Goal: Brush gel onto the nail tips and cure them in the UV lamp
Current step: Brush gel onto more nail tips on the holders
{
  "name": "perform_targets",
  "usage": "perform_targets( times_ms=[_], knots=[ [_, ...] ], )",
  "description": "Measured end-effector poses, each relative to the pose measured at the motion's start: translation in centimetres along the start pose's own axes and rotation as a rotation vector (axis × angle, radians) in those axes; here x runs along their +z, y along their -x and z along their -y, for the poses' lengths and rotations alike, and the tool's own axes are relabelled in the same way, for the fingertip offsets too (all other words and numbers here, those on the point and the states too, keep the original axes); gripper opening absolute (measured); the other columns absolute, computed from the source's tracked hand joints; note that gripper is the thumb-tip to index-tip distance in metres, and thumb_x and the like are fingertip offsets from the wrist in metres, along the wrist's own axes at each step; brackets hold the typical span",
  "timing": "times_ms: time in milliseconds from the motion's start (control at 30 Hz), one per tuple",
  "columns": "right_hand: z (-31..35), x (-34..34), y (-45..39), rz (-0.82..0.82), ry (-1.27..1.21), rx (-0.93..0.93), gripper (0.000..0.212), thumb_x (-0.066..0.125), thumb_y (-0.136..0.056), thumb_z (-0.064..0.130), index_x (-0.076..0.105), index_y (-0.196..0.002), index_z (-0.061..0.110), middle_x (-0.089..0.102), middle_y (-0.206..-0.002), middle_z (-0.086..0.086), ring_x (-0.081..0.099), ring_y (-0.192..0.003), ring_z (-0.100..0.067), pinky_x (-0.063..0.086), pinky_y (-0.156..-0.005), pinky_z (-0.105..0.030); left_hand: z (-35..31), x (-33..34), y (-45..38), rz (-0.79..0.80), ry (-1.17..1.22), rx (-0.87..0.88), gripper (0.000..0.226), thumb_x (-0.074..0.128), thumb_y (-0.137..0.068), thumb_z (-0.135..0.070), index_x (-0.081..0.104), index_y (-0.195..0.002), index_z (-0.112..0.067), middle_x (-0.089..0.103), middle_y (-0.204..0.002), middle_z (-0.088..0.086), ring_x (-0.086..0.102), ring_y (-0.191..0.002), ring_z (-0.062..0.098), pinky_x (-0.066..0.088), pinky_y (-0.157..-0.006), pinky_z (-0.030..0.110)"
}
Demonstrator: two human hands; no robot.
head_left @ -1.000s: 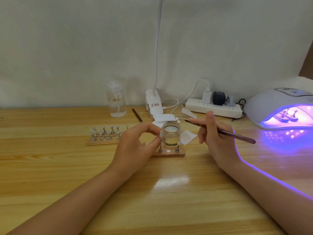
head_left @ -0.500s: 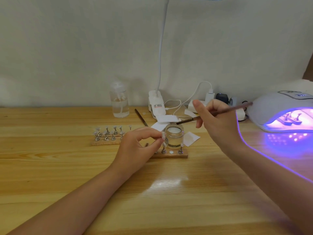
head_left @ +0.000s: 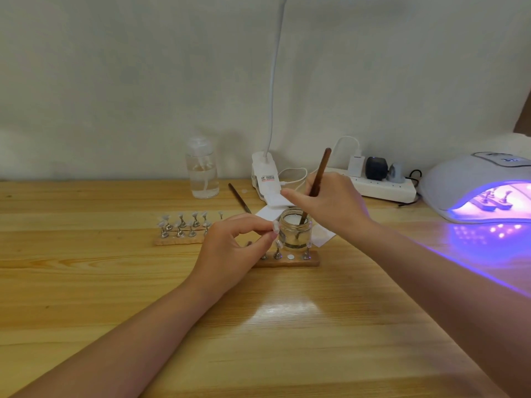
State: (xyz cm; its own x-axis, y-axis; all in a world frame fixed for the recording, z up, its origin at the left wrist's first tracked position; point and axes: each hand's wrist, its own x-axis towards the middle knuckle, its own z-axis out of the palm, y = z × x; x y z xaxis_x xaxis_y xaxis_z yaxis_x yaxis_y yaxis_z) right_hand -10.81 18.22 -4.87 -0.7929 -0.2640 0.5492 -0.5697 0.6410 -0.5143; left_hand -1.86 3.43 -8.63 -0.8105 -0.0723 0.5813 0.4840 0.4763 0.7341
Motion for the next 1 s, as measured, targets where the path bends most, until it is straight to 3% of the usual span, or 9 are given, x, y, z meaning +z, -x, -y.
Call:
perform_targets(
  times_ms=[67, 167, 267, 467, 633, 1000],
  knots=[
    [0.2, -0.2, -0.1, -0.009, -0.012, 0.004, 0.047, 0.064, -0.081, 0.044, 0.061, -0.064, 0.001, 0.064, -0.063, -0.011, 0.061, -0.063, -0.022, 0.048, -0.060, -0.036, 0.0, 0.0, 0.0, -0.002, 0.003, -0.005, 0.010, 0.070, -0.077, -0.005, 0.073, -0.080, -0.014, 0.071, -0.081, -0.005, 0.063, -0.080, 0.004, 0.044, -0.081, 0.011],
    [0.3, -1.1, -0.4, -0.080, -0.081, 0.039, 0.045, 0.064, -0.081, 0.043, 0.055, -0.054, 0.008, 0.055, -0.049, -0.001, 0.053, -0.050, -0.012, 0.043, -0.056, -0.030, 0.0, 0.0, 0.0, -0.002, 0.003, -0.006, 0.011, 0.069, -0.077, -0.005, 0.073, -0.080, -0.015, 0.071, -0.080, -0.005, 0.063, -0.079, 0.004, 0.043, -0.079, 0.010],
    [-0.1, -2.0, -0.9, -0.123, -0.152, 0.109, 0.041, 0.063, -0.082, 0.041, 0.056, -0.053, 0.012, 0.054, -0.046, 0.004, 0.056, -0.050, -0.007, 0.047, -0.060, -0.030, -0.1, 0.0, 0.0, -0.002, 0.007, -0.011, 0.013, 0.069, -0.077, -0.005, 0.073, -0.079, -0.017, 0.070, -0.080, -0.005, 0.063, -0.079, 0.004, 0.042, -0.079, 0.007],
    [-1.9, -2.4, -0.9, -0.164, -0.295, 0.292, 0.045, 0.063, -0.084, 0.038, 0.046, -0.049, 0.016, 0.049, -0.032, 0.010, 0.048, -0.035, 0.006, 0.035, -0.043, -0.009, -0.1, -0.1, 0.0, -0.006, 0.016, -0.034, 0.014, 0.070, -0.076, -0.004, 0.072, -0.079, -0.018, 0.070, -0.080, -0.004, 0.063, -0.080, 0.004, 0.044, -0.079, 0.011],
    [-2.7, -2.9, -0.8, -0.182, -0.335, 0.342, 0.047, 0.062, -0.085, 0.036, 0.047, -0.045, 0.016, 0.049, -0.033, 0.010, 0.046, -0.037, 0.007, 0.032, -0.054, -0.022, -0.2, -0.1, 0.0, -0.006, 0.026, -0.048, 0.014, 0.070, -0.076, -0.005, 0.072, -0.078, -0.019, 0.071, -0.081, -0.003, 0.063, -0.080, 0.006, 0.044, -0.079, 0.010],
    [-2.2, -2.7, -0.3, -0.218, -0.504, 0.439, 0.042, 0.063, -0.085, 0.038, 0.049, -0.053, 0.014, 0.050, -0.036, 0.006, 0.042, -0.030, 0.003, 0.031, -0.050, -0.020, -0.2, -0.1, 0.0, -0.003, 0.018, -0.060, 0.014, 0.070, -0.076, -0.005, 0.072, -0.082, -0.017, 0.070, -0.082, -0.003, 0.063, -0.081, 0.005, 0.043, -0.079, 0.008]
  ],
)
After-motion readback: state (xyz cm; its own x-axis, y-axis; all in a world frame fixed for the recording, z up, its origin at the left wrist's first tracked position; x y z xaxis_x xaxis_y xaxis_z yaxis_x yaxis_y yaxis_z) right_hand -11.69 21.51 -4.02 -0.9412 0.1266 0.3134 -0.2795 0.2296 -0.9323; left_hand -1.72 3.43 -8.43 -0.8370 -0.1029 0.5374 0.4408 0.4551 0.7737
